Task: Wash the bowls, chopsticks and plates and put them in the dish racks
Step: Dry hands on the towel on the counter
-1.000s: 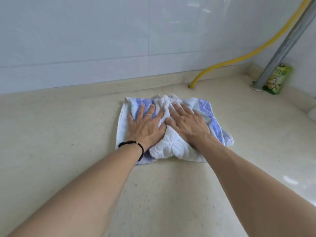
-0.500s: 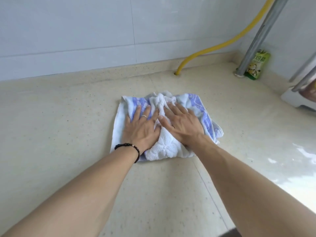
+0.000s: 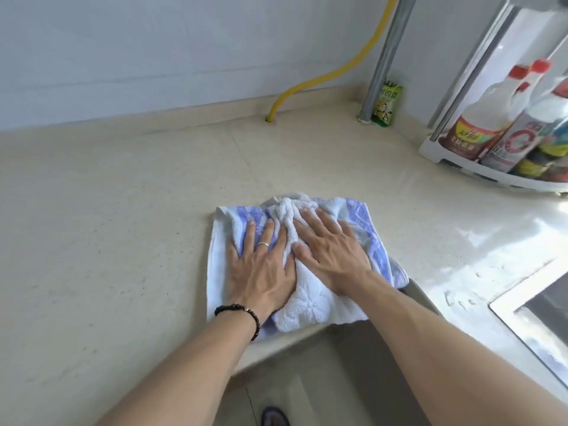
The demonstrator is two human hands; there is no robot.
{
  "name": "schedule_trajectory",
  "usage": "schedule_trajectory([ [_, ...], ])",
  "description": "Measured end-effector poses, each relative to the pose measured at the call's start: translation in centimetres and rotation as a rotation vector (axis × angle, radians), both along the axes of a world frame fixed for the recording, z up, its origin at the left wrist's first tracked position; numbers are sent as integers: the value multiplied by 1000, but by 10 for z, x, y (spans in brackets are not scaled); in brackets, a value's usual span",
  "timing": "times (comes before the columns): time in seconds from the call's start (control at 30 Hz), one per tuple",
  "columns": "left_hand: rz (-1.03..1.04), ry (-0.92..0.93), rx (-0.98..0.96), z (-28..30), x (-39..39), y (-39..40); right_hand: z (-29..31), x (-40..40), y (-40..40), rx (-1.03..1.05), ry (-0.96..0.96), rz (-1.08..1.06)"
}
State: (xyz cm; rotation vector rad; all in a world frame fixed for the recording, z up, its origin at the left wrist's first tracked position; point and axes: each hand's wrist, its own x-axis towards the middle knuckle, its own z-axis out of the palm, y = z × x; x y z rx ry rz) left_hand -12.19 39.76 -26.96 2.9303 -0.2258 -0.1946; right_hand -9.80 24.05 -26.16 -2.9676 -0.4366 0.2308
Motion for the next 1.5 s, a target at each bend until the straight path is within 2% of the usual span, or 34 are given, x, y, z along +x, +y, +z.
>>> schedule_trajectory([
  [0.33, 52, -33, -75, -11, 276, 1, -12, 267, 2, -34, -124, -54],
  [0.47, 74, -22, -61, -10, 323, 3, -14, 321, 5, -27, -120, -43],
  [0.63, 31, -74, -63, -6, 285, 2, -13, 279, 4, 47, -117, -47],
  [1.0, -154, -15, 21, 3, 31, -63, 4, 8, -64, 89, -17, -127],
  [1.13, -219, -11, 13, 2, -1, -76, 4, -42, -81, 71, -12, -173],
  [1.23, -284, -13, -21, 3, 27, -71, 3, -26, -81, 63, -11, -209],
  [1.33, -299, -15, -53, 2, 81, -72, 4, 25, -82, 65, 5, -232],
  [1.5, -190, -37, -40, -2, 222, -92, -2, 178, -91, 75, -44, -217],
])
